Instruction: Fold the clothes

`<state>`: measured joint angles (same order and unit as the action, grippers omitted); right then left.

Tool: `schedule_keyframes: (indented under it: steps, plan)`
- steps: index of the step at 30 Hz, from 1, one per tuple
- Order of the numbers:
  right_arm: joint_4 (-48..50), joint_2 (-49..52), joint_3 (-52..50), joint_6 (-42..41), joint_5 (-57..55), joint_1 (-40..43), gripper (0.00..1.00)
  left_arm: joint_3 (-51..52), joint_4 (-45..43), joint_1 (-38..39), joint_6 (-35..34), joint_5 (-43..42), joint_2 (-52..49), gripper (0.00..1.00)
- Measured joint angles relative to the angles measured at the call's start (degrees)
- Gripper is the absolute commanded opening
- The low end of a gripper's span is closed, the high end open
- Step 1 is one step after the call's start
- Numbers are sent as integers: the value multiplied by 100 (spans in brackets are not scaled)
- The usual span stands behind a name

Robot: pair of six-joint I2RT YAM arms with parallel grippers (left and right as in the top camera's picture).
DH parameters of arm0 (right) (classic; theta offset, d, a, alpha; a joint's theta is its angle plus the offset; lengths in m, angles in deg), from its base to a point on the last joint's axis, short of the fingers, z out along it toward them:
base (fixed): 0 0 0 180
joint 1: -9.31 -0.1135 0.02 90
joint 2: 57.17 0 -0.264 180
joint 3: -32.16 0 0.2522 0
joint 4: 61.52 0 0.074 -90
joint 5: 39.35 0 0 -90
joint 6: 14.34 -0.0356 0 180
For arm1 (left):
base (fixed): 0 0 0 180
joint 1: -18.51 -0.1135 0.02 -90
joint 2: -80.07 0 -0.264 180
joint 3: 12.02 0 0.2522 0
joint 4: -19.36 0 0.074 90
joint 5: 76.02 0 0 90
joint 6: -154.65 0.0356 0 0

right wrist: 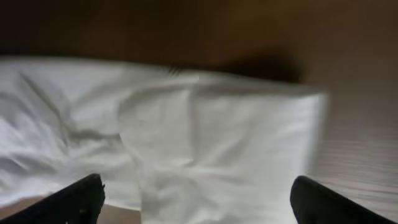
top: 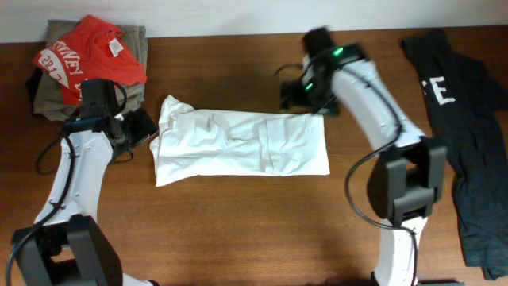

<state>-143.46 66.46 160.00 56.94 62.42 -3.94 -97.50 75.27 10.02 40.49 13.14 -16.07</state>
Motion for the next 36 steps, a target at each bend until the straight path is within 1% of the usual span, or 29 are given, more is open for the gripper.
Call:
schedule_keyframes:
  steps: [1,3,4,6,8,10,12,15,18,20,21,24,36]
  plan:
    - [-173,-17,317,125,-46,306,99,0,-92,0,173,-227,-7,99]
    - [-293,-22,474,256,-107,938,99,0,-170,-74,481,-487,-295,99]
    - [-365,-22,474,278,-142,1268,99,0,-168,-289,627,-693,-540,99]
    - [-470,-22,474,295,-168,1906,99,4,-227,-918,981,-1357,-933,99]
    - [-494,-22,474,299,-186,2282,99,4,-229,-1379,1311,-1961,-1202,99]
    - [-494,-22,474,310,-186,2461,99,4,-227,-1414,1655,-2492,-1300,99]
    - [-496,-22,474,310,-186,2490,99,4,-227,-1263,1864,-2909,-1364,99]
    - [-496,-20,474,330,-184,2490,99,-17,-103,-780,1930,-3182,-1725,99]
    - [-507,-20,474,352,-184,2490,99,-92,-155,-195,1967,-3353,-1829,99]
    - [-507,-20,474,356,-186,2490,99,-146,-380,83,1847,-3368,-1893,99]
    - [-505,-20,474,352,-186,2490,99,-179,-505,138,1687,-3370,-1928,99]
    - [-507,-20,474,354,-186,2490,99,-201,-531,136,1508,-3392,-1958,99]
    - [-507,-20,474,356,-184,2490,99,-201,-601,136,1445,-3392,-1963,99]
